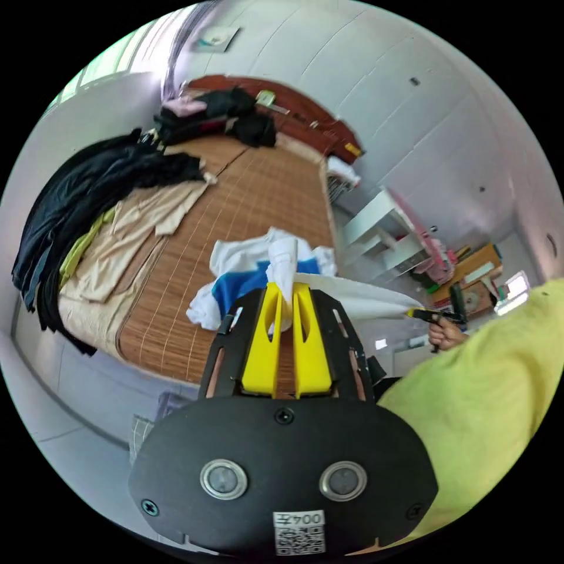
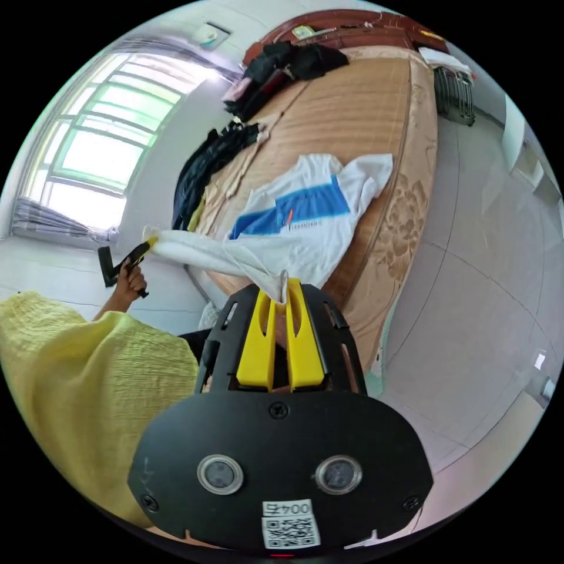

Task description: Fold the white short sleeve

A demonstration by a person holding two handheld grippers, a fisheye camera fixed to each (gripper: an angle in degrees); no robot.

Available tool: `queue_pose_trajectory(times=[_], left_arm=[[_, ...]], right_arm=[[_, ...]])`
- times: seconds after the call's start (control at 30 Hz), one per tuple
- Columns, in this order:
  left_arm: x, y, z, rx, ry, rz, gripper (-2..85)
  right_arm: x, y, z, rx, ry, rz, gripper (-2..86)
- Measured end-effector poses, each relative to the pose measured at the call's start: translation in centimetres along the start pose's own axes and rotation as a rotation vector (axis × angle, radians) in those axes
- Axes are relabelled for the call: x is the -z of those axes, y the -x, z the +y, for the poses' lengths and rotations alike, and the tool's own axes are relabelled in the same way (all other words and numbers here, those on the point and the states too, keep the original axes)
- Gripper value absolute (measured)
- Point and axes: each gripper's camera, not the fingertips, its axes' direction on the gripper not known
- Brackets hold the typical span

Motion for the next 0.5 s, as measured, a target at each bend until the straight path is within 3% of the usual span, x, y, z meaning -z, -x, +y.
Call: queue_pose_trajectory(times=[0.23,0.5], left_arm=[[17.6,-8.5,5.8,-0.144,-0.264,-0.021,2.9],[34.3,-17.8,11.6,-0.345,-0.59,-0.128,2.7]], right_arm=[[17.2,6.9,0.5,0.336,-0.338,-0.036,2.4],[33.1,17.1,4.0,0.821,-0.472,-0.023,1.6]])
